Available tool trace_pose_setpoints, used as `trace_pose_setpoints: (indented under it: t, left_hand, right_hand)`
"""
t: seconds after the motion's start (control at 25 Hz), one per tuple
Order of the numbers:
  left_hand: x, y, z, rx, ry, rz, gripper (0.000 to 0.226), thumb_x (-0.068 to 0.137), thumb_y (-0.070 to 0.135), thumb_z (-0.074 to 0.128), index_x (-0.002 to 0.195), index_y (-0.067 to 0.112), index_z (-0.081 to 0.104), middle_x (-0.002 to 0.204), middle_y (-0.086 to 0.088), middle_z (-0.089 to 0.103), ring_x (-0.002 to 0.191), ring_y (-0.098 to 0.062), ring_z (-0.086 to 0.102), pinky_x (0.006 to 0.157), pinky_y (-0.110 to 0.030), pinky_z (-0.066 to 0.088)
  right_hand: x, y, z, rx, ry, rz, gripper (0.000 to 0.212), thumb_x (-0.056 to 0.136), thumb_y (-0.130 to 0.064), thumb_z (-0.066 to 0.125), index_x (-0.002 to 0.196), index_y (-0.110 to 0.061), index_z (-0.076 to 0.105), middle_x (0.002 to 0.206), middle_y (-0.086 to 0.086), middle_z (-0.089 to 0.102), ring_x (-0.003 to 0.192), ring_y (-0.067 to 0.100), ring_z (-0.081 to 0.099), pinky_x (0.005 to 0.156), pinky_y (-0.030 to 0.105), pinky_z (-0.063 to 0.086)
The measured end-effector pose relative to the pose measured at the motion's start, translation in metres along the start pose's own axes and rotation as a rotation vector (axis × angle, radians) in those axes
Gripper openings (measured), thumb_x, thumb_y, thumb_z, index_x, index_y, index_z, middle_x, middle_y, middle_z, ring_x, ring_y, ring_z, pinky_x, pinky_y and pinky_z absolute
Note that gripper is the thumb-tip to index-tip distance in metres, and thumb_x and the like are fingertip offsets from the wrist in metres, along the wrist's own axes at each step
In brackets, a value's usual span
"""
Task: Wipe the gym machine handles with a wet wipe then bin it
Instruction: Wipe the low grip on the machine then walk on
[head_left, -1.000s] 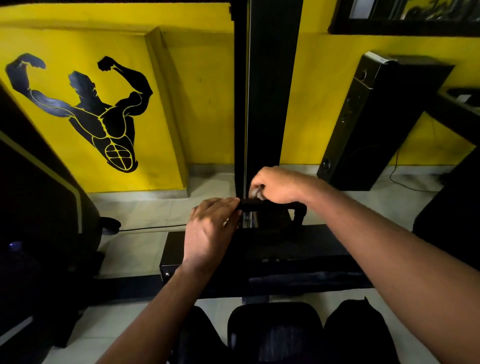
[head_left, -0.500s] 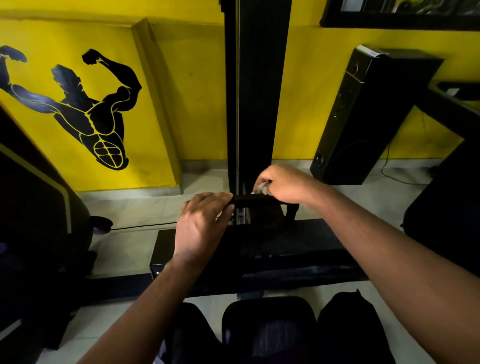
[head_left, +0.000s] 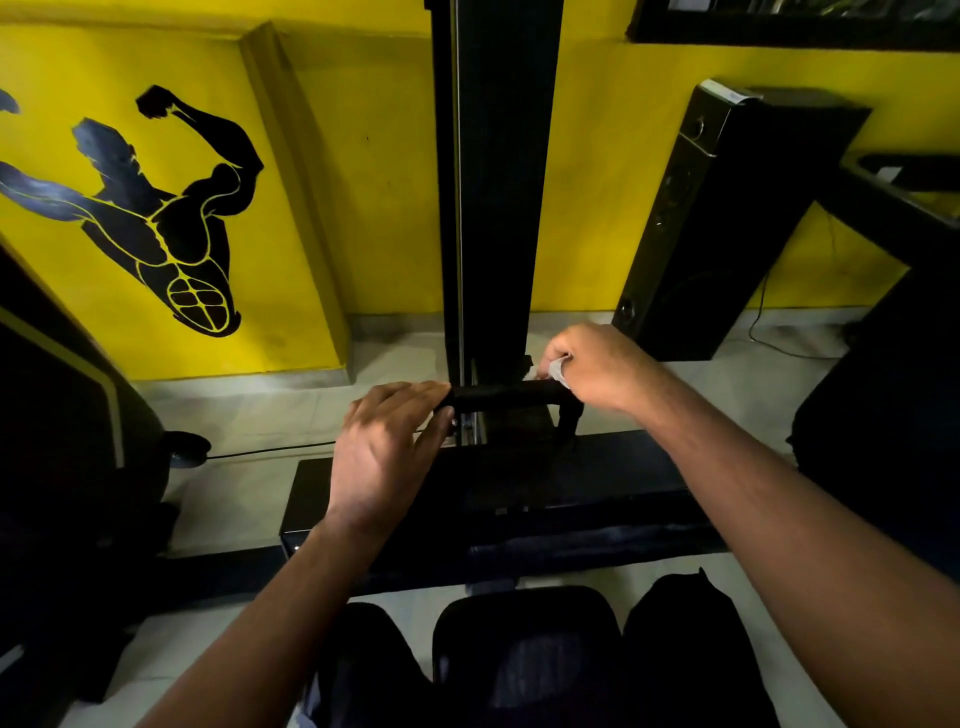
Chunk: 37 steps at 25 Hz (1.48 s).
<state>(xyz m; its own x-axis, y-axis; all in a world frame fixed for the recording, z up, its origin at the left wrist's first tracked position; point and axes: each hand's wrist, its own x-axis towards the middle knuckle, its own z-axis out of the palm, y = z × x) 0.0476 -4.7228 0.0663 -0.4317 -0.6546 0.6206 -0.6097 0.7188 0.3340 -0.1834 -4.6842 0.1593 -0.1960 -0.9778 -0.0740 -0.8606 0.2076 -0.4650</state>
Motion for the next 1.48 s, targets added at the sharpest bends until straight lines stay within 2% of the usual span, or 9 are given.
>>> trace_pose_setpoints:
  t: [0.12, 0.24, 0.44, 0.56, 0.64, 0.8, 1.0, 1.24, 1.48]
  left_hand:
    - [0.002, 0.001, 0.002, -0.012, 0.010, -0.004, 0.028, 0.095, 0.030, 0.059, 0.117, 0.015, 0.068, 0.115, -0.001, 0.071, 0.104, -0.021, 0.064, 0.081, -0.042, 0.052]
    - [0.003, 0.002, 0.004, -0.020, 0.021, 0.006, 0.027, 0.094, 0.029, 0.060, 0.116, 0.014, 0.069, 0.114, -0.002, 0.071, 0.103, -0.021, 0.064, 0.080, -0.042, 0.053]
    - [0.002, 0.001, 0.004, -0.010, 0.023, 0.005, 0.028, 0.095, 0.029, 0.058, 0.116, 0.014, 0.069, 0.114, -0.003, 0.071, 0.103, -0.021, 0.063, 0.081, -0.042, 0.053]
    - [0.003, 0.001, 0.002, -0.020, 0.016, 0.002, 0.028, 0.094, 0.028, 0.059, 0.116, 0.013, 0.069, 0.113, -0.003, 0.071, 0.102, -0.022, 0.064, 0.081, -0.041, 0.055]
    - [0.004, 0.002, 0.000, -0.040, 0.015, -0.012, 0.029, 0.093, 0.030, 0.060, 0.114, 0.013, 0.070, 0.111, -0.003, 0.072, 0.101, -0.021, 0.064, 0.080, -0.039, 0.055]
    - [0.006, 0.000, -0.002, -0.096, 0.011, -0.012, 0.028, 0.092, 0.028, 0.062, 0.114, 0.012, 0.070, 0.109, -0.003, 0.073, 0.099, -0.019, 0.065, 0.081, -0.036, 0.055]
    - [0.010, -0.006, -0.008, -0.115, 0.003, 0.040, 0.025, 0.091, 0.022, 0.064, 0.112, 0.012, 0.071, 0.107, -0.002, 0.073, 0.097, -0.019, 0.065, 0.080, -0.033, 0.055]
    - [0.014, -0.011, -0.009, -0.100, 0.007, 0.086, 0.024, 0.087, 0.022, 0.067, 0.108, 0.012, 0.074, 0.104, 0.000, 0.075, 0.091, -0.017, 0.065, 0.078, -0.026, 0.049]
    - [0.011, -0.012, -0.007, -0.114, -0.002, 0.070, 0.027, 0.088, 0.024, 0.065, 0.112, 0.014, 0.073, 0.108, 0.001, 0.074, 0.095, -0.018, 0.065, 0.077, -0.026, 0.052]
  right_hand:
    - [0.002, 0.021, 0.005, 0.050, -0.052, 0.156, 0.027, 0.092, 0.005, 0.050, 0.105, -0.007, 0.071, 0.105, 0.007, 0.069, 0.098, 0.021, 0.065, 0.088, 0.036, 0.053]
    - [-0.006, 0.036, 0.011, 0.305, -0.037, 0.207, 0.029, 0.093, 0.007, 0.048, 0.099, -0.010, 0.071, 0.100, 0.004, 0.067, 0.099, 0.019, 0.063, 0.095, 0.038, 0.050]
    - [-0.009, 0.034, 0.011, 0.522, -0.023, 0.222, 0.034, 0.094, 0.008, 0.046, 0.103, -0.013, 0.071, 0.102, -0.003, 0.065, 0.092, 0.008, 0.058, 0.081, 0.023, 0.048]
    - [-0.013, 0.037, 0.025, 0.350, 0.060, 0.263, 0.025, 0.095, 0.001, 0.048, 0.095, -0.011, 0.070, 0.093, 0.002, 0.067, 0.088, 0.016, 0.064, 0.077, 0.032, 0.053]
    - [-0.024, 0.043, 0.045, 0.351, 0.184, 0.389, 0.018, 0.091, 0.001, 0.054, 0.082, -0.009, 0.066, 0.091, 0.011, 0.069, 0.082, 0.023, 0.069, 0.074, 0.042, 0.059]
    - [-0.055, 0.010, 0.086, 1.129, 0.703, 0.545, 0.027, 0.091, -0.003, 0.062, 0.114, -0.016, 0.063, 0.109, -0.001, 0.065, 0.094, 0.008, 0.065, 0.072, 0.016, 0.051]
    - [-0.035, -0.037, 0.115, 1.424, 0.936, 0.597, 0.025, 0.095, -0.004, 0.058, 0.114, -0.020, 0.056, 0.122, 0.002, 0.060, 0.108, 0.014, 0.062, 0.085, 0.020, 0.052]
    - [-0.031, -0.067, 0.131, 1.319, 0.950, 0.488, 0.022, 0.094, -0.005, 0.058, 0.110, -0.019, 0.060, 0.113, -0.011, 0.056, 0.095, -0.005, 0.058, 0.073, 0.010, 0.049]
    - [-0.036, -0.071, 0.137, 1.171, 0.872, 0.366, 0.014, 0.088, -0.002, 0.062, 0.094, -0.014, 0.065, 0.106, 0.004, 0.065, 0.100, 0.013, 0.064, 0.076, 0.019, 0.057]
